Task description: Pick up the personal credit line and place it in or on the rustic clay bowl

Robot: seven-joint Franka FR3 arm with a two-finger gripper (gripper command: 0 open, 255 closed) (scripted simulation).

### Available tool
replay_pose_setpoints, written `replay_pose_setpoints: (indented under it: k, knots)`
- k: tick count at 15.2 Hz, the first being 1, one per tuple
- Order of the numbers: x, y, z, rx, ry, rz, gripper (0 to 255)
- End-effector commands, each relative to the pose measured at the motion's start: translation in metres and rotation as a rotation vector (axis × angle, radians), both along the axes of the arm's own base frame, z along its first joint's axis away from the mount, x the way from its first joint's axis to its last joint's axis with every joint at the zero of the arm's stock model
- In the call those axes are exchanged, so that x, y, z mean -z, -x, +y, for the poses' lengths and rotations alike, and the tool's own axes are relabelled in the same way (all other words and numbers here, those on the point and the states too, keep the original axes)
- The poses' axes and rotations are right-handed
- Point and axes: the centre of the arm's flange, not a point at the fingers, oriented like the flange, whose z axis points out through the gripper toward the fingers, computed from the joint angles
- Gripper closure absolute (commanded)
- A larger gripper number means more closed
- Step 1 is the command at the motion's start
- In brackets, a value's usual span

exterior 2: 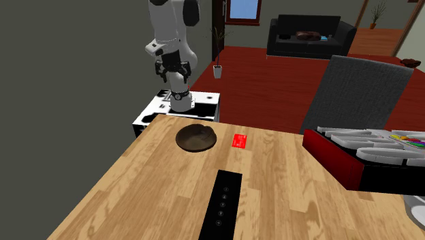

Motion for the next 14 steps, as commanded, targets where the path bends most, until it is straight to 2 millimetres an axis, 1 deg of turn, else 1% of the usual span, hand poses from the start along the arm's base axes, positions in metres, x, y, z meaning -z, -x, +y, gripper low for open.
replay_pose_setpoints:
  k: [1,14]
  knots:
    - [0.008,-0.014,0.023,0.011,-0.002,0.027,0]
    - [0.073,-0.11,0.163,0.076,-0.009,0.187,0]
